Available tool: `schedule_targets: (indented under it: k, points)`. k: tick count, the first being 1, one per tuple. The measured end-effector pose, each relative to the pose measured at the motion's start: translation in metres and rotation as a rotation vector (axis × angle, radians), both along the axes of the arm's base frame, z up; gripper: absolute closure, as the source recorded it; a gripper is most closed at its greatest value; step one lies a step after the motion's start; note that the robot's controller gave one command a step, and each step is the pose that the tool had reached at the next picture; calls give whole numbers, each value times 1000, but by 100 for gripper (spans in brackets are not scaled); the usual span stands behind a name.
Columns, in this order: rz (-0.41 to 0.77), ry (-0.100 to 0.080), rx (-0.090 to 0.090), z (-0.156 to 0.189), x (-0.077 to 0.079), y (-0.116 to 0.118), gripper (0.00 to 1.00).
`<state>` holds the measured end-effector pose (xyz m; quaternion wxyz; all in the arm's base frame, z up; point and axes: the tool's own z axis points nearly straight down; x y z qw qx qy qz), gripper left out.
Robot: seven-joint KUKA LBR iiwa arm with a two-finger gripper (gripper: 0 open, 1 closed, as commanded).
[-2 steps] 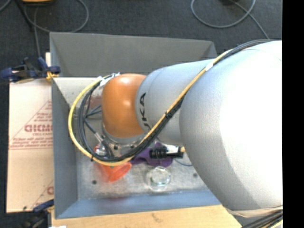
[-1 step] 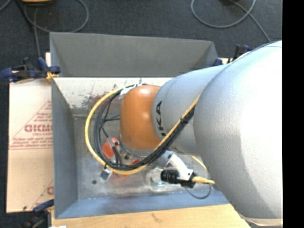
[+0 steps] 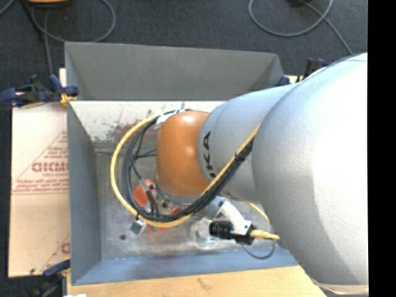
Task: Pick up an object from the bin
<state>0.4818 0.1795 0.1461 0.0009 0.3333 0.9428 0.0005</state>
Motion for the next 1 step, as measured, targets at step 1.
schedule_targets:
  k: [1]
  points:
    - [96,-44,-1,-61,71,-58,100]
